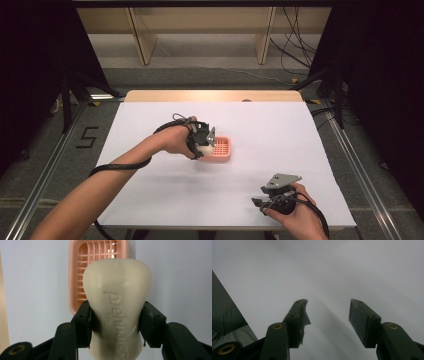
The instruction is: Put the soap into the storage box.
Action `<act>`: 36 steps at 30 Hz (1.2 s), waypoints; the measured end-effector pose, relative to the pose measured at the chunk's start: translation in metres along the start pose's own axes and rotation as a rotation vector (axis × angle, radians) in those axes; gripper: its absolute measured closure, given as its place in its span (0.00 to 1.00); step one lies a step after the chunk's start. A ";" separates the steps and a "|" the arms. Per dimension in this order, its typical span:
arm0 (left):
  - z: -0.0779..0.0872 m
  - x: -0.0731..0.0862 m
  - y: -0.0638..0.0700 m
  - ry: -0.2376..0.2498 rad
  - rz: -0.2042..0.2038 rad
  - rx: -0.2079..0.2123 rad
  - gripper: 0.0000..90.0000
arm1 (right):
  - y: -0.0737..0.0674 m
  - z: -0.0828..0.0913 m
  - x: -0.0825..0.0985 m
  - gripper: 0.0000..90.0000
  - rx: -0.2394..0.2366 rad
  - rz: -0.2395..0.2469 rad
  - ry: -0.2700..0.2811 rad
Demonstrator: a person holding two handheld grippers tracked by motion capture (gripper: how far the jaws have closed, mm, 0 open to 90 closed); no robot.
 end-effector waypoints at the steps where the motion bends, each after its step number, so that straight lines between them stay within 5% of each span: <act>1: -0.001 -0.001 -0.001 0.004 -0.004 -0.004 0.55 | 0.000 0.000 0.000 0.54 0.000 0.001 0.002; 36: -0.016 -0.009 -0.012 0.012 0.008 -0.004 0.55 | 0.000 0.001 0.001 0.54 0.006 -0.018 0.002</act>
Point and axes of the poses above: each handheld gripper's, and its own axes: z roughly backward along the jaws, x roughly out of its underside, y roughly to its right, the point moved 5 cm from there along -z, roughly forward along the jaws, and after that the axes turned 3 degrees about -y, right-handed, at the moved point
